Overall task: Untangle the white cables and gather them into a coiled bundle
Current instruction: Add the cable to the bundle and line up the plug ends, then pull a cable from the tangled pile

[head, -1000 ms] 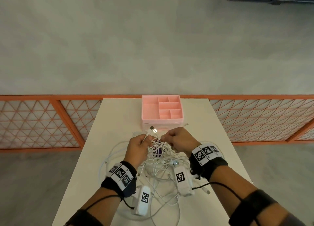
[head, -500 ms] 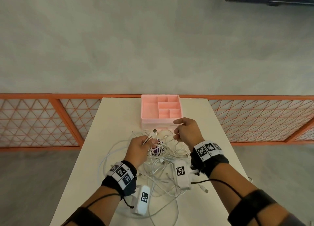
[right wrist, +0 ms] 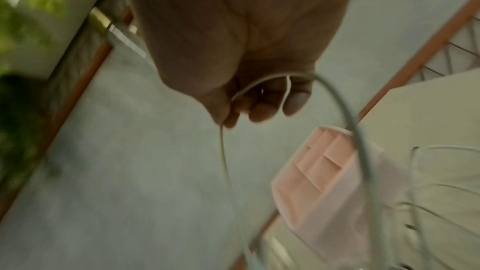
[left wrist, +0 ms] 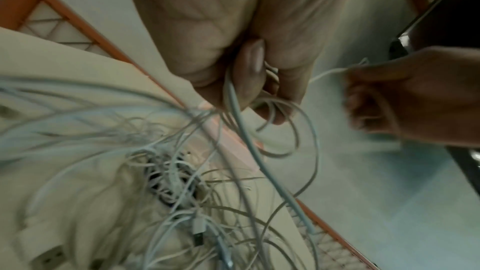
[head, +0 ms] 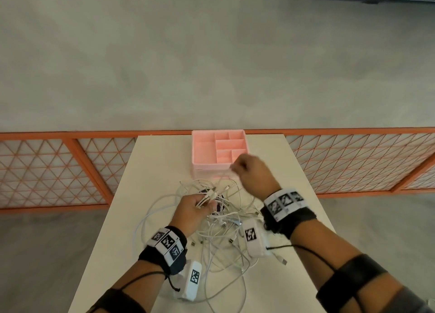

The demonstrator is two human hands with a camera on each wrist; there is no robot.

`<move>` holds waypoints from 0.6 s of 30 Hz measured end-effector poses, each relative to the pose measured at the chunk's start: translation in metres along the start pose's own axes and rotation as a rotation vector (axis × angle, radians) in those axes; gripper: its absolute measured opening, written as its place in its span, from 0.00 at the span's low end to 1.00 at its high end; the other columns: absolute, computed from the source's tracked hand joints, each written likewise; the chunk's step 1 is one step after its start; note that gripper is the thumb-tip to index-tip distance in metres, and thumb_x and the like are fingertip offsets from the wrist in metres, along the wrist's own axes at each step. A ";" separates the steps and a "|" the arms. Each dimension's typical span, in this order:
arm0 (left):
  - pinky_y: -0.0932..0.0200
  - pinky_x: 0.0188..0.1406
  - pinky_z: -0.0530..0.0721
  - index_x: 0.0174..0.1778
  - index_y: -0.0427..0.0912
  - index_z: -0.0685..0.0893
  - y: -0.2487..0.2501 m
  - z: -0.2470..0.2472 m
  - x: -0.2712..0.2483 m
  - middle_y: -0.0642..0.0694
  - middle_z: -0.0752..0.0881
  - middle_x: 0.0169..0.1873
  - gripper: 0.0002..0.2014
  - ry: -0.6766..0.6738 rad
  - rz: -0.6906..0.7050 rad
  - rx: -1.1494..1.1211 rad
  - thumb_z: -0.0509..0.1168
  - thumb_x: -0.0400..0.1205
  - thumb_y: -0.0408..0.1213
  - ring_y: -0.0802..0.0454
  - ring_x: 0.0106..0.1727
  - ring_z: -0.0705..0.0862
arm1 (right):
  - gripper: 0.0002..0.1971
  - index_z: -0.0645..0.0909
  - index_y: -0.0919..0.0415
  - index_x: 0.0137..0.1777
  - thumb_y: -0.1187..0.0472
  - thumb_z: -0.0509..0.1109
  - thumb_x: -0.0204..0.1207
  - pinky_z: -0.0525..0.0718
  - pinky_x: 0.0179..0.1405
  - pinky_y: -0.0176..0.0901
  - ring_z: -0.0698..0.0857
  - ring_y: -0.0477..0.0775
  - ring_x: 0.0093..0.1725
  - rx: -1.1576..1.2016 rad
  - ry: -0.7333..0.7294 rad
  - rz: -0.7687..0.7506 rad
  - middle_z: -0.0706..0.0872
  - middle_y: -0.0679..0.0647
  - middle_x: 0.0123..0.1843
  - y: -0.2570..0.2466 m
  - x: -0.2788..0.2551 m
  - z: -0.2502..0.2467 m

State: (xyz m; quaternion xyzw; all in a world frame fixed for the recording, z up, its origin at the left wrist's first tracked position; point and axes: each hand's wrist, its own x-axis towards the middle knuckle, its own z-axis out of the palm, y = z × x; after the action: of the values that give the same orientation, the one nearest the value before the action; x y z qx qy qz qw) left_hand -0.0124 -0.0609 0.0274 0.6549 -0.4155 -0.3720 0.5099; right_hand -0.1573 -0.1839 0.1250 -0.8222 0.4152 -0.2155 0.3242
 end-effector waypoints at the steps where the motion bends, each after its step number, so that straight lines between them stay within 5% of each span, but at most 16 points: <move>1: 0.72 0.26 0.73 0.35 0.46 0.88 -0.002 -0.003 0.000 0.61 0.83 0.21 0.09 0.008 -0.011 0.009 0.73 0.81 0.33 0.68 0.23 0.77 | 0.08 0.80 0.57 0.41 0.61 0.67 0.83 0.71 0.32 0.36 0.79 0.44 0.34 0.096 0.126 0.026 0.81 0.46 0.34 -0.001 0.007 -0.011; 3: 0.69 0.19 0.69 0.36 0.40 0.87 -0.007 -0.009 0.002 0.59 0.78 0.18 0.07 0.052 -0.075 -0.057 0.74 0.81 0.34 0.62 0.18 0.71 | 0.08 0.82 0.58 0.40 0.64 0.67 0.81 0.75 0.35 0.40 0.81 0.49 0.34 0.312 0.338 0.112 0.83 0.50 0.33 -0.001 0.020 -0.031; 6: 0.65 0.19 0.64 0.35 0.36 0.87 -0.010 -0.014 0.010 0.47 0.72 0.22 0.11 0.145 -0.154 -0.192 0.75 0.80 0.39 0.54 0.19 0.64 | 0.09 0.84 0.61 0.44 0.66 0.63 0.81 0.81 0.38 0.47 0.85 0.57 0.38 0.426 0.467 0.251 0.87 0.56 0.40 0.014 0.027 -0.041; 9: 0.64 0.19 0.65 0.37 0.36 0.91 0.000 -0.013 0.012 0.55 0.74 0.17 0.10 0.171 -0.129 -0.155 0.74 0.81 0.38 0.57 0.17 0.67 | 0.12 0.85 0.62 0.52 0.70 0.60 0.78 0.84 0.43 0.47 0.86 0.62 0.47 0.168 0.318 0.363 0.88 0.62 0.54 0.035 0.025 -0.034; 11: 0.68 0.20 0.66 0.37 0.34 0.89 0.003 -0.010 0.013 0.59 0.75 0.13 0.10 0.141 -0.092 -0.088 0.72 0.82 0.35 0.64 0.15 0.70 | 0.21 0.80 0.60 0.66 0.72 0.59 0.76 0.85 0.55 0.53 0.84 0.63 0.59 -0.148 0.149 0.387 0.82 0.62 0.64 0.040 0.017 -0.025; 15: 0.69 0.22 0.69 0.32 0.40 0.90 -0.004 -0.005 0.015 0.58 0.79 0.16 0.10 0.118 -0.047 -0.009 0.75 0.80 0.36 0.65 0.18 0.73 | 0.28 0.70 0.58 0.79 0.70 0.61 0.78 0.72 0.76 0.60 0.69 0.61 0.76 -0.284 0.007 -0.017 0.72 0.57 0.78 0.023 -0.003 -0.001; 18: 0.70 0.26 0.72 0.30 0.42 0.90 -0.007 -0.003 0.017 0.57 0.83 0.19 0.10 0.121 -0.055 -0.008 0.76 0.79 0.36 0.64 0.22 0.76 | 0.20 0.78 0.55 0.73 0.56 0.65 0.81 0.74 0.74 0.59 0.77 0.55 0.71 -0.315 -0.151 -0.176 0.81 0.53 0.71 0.013 -0.005 0.014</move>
State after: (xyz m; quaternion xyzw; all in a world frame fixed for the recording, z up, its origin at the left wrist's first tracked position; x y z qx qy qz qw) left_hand -0.0019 -0.0748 0.0204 0.6853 -0.3644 -0.3472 0.5264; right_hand -0.1585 -0.1801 0.1056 -0.9099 0.3446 -0.1130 0.2015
